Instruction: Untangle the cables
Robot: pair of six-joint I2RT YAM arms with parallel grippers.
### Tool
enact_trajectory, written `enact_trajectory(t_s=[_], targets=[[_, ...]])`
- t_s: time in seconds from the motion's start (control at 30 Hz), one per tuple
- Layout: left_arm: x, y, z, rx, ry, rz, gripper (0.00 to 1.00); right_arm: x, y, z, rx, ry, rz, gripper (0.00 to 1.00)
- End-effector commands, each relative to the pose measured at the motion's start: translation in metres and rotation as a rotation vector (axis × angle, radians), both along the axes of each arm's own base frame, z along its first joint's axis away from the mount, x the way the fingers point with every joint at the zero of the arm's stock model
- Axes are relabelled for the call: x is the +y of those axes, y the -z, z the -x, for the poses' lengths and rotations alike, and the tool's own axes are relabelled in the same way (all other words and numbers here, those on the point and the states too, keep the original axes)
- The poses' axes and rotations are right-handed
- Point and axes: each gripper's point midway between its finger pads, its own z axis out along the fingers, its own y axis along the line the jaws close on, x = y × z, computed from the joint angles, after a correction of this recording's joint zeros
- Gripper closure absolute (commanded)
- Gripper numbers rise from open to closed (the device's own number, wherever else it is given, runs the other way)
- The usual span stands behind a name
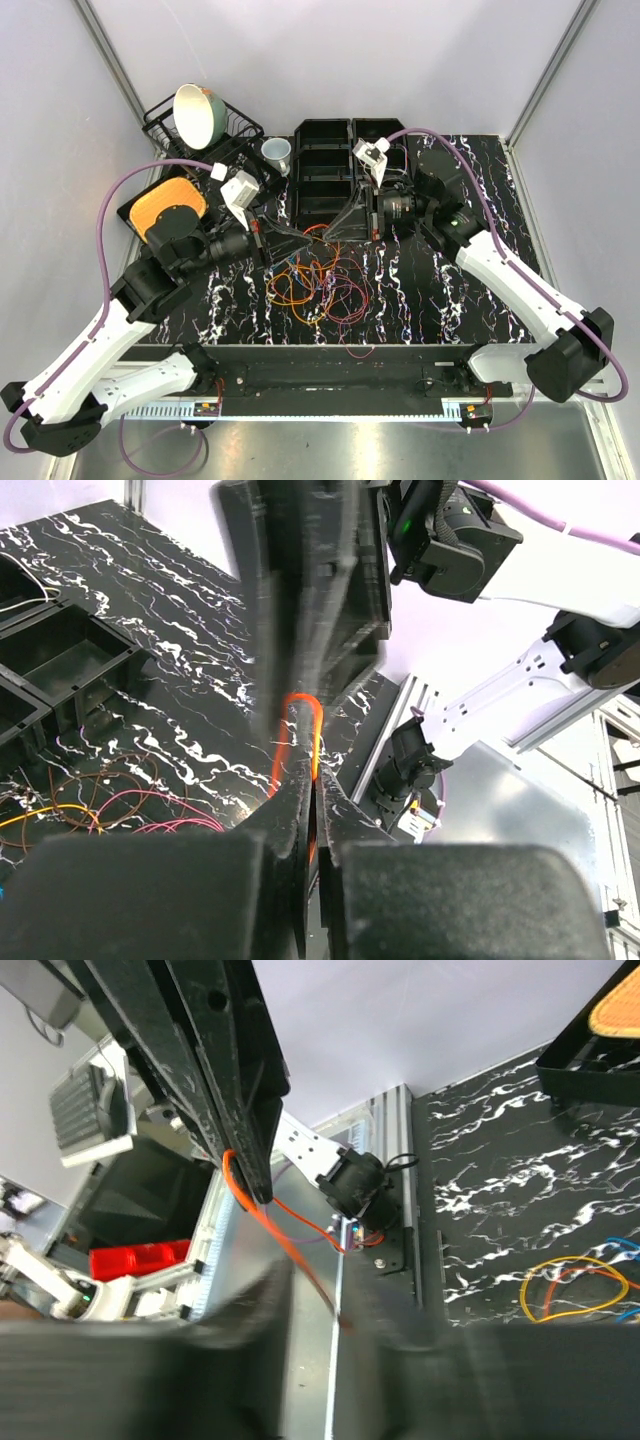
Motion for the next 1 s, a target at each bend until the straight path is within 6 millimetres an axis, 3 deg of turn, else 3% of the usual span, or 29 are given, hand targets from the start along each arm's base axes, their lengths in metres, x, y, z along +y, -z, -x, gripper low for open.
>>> enact_trajectory(t_s=[0.0, 0.03, 0.07, 0.1, 0.13, 0.2, 0.23, 0.27, 0.3, 0.33, 0.37, 0.4, 0.43, 0.47, 0.57, 0.67, 0.83, 0.97], targets=[[0.005, -0.009, -0.010, -0.024, -0.067, 0.024, 0.76, 0.000, -0.034, -0.003, -0.091, 0.053, -0.058, 1.00], [0.008, -0.004, -0.018, -0.012, -0.113, 0.007, 0.33, -0.001, -0.046, -0.007, -0.104, 0.094, -0.066, 1.00], [0.014, 0.007, -0.023, 0.020, -0.159, -0.035, 0.14, -0.002, -0.055, -0.015, -0.141, 0.147, -0.067, 1.00], [0.024, 0.014, -0.035, 0.033, -0.248, -0.061, 0.01, 0.000, -0.061, -0.034, -0.144, 0.254, -0.049, 1.00], [0.029, 0.021, -0.038, 0.047, -0.285, -0.081, 0.01, -0.005, -0.091, -0.037, -0.177, 0.302, -0.054, 1.00], [0.040, 0.043, -0.041, 0.082, -0.345, -0.130, 0.01, -0.002, -0.112, -0.065, -0.242, 0.397, -0.030, 1.00], [0.043, 0.050, -0.040, 0.091, -0.348, -0.143, 0.01, -0.012, -0.159, -0.058, -0.303, 0.427, -0.073, 1.00], [0.046, 0.060, -0.038, 0.100, -0.353, -0.150, 0.01, -0.014, -0.176, -0.062, -0.350, 0.451, -0.084, 1.00], [0.049, 0.065, -0.037, 0.111, -0.367, -0.151, 0.01, -0.005, -0.178, -0.083, -0.349, 0.482, -0.065, 1.00], [0.053, 0.068, -0.035, 0.114, -0.377, -0.147, 0.01, -0.021, -0.228, -0.066, -0.447, 0.512, -0.132, 1.00], [0.055, 0.080, -0.036, 0.130, -0.389, -0.163, 0.01, -0.024, -0.243, -0.068, -0.475, 0.536, -0.149, 1.00], [0.057, 0.083, -0.036, 0.138, -0.400, -0.164, 0.01, -0.015, -0.240, -0.096, -0.472, 0.588, -0.132, 1.00], [0.060, 0.086, -0.033, 0.142, -0.404, -0.165, 0.01, -0.033, -0.280, -0.074, -0.556, 0.621, -0.226, 1.00], [0.064, 0.093, -0.036, 0.148, -0.431, -0.178, 0.01, -0.035, -0.288, -0.076, -0.581, 0.642, -0.249, 1.00], [0.069, 0.102, -0.037, 0.166, -0.464, -0.183, 0.01, -0.039, -0.303, -0.085, -0.610, 0.703, -0.299, 1.00], [0.069, 0.114, -0.045, 0.202, -0.508, -0.162, 0.01, -0.038, -0.292, -0.091, -0.595, 0.718, -0.300, 1.00], [0.043, 0.133, -0.059, 0.218, -0.475, -0.116, 0.01, -0.036, -0.263, -0.095, -0.562, 0.720, -0.246, 1.00], [0.017, 0.125, -0.067, 0.165, -0.452, -0.086, 0.01, -0.038, -0.257, -0.095, -0.552, 0.726, -0.231, 1.00]])
